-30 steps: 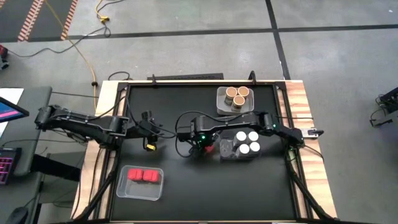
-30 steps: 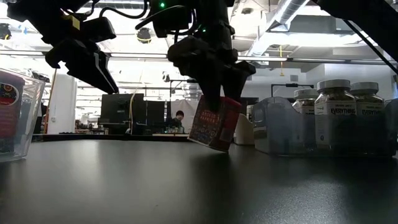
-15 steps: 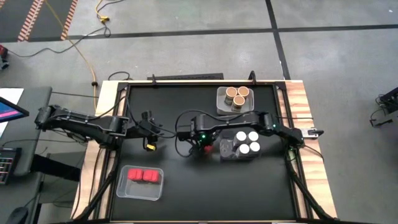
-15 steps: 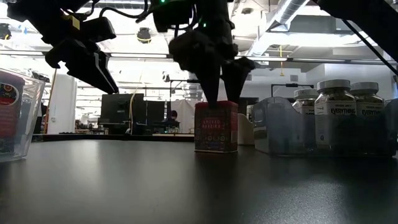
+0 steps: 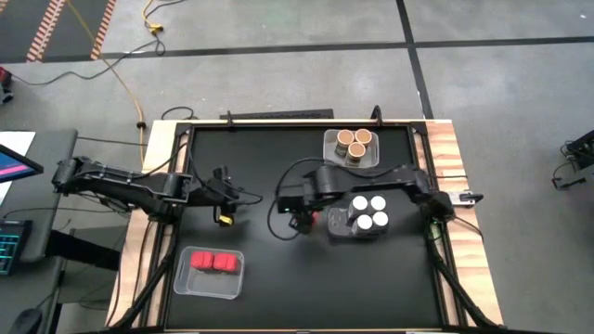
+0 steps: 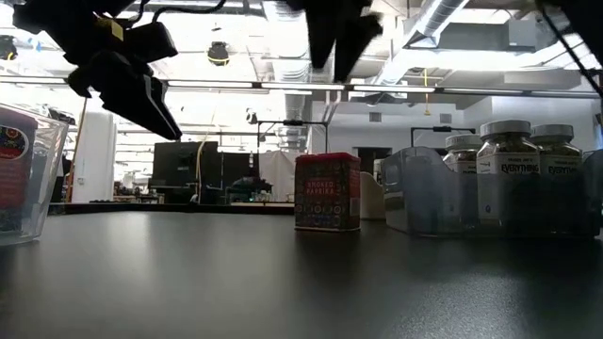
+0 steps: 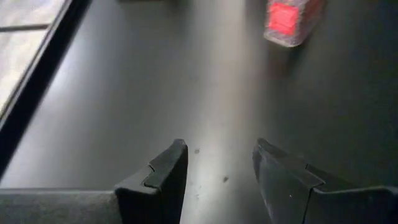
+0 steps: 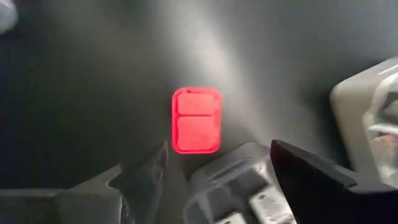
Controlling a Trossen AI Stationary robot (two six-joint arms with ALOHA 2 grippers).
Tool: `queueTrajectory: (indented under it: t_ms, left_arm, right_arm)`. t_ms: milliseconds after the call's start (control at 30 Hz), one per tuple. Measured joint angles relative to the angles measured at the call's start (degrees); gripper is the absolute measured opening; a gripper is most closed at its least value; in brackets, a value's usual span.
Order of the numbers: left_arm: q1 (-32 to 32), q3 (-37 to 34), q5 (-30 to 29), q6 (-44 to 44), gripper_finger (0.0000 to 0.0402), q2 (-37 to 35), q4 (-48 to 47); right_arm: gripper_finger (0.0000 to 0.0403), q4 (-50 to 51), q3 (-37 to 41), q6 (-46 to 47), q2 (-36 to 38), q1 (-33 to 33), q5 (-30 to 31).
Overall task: Sort spices by type
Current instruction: Put the red spice can in the transparent bin
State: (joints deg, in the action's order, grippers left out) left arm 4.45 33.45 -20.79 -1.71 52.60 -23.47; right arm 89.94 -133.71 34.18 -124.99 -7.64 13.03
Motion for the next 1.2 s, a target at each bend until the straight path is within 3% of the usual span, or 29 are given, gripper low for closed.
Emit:
queueTrajectory:
  t_ms: [133, 300, 467, 733, 933, 1200]
  left_arm:
    - [0.00, 0.00, 5.31, 2.41, 0.0171, 0.00, 3.39]
    - [0.00, 0.73, 5.85, 1.68, 0.0171, 0.00, 7.04]
    - [0.00, 2.88, 5.24, 1.15, 0.0165, 0.02, 7.76]
    - [0.00, 5.89, 5.04, -2.34, 0.0154, 1.47, 7.94]
    - [0.07, 13.82, 5.02, -0.84, 0.0153, 10.41, 6.84]
    - [0.00, 28.07, 4.02, -1.78, 0.0153, 26.48, -0.37]
  right_arm:
    - [0.0313, 0.06, -0.02, -2.12, 5.29, -2.36, 6.55]
    - [0.0313, -0.07, 6.67, -2.45, 13.94, -5.57, 11.98]
    - [0.0313, -4.12, 25.28, 3.66, 26.85, -9.49, 14.47]
    - [0.0313, -32.51, 62.33, 4.57, 54.10, -17.97, 14.11]
    - [0.0301, -37.87, 80.53, 4.73, 74.79, -22.51, 14.13]
    - [0.0295, -33.64, 90.17, 8.62, 96.37, -23.56, 14.09]
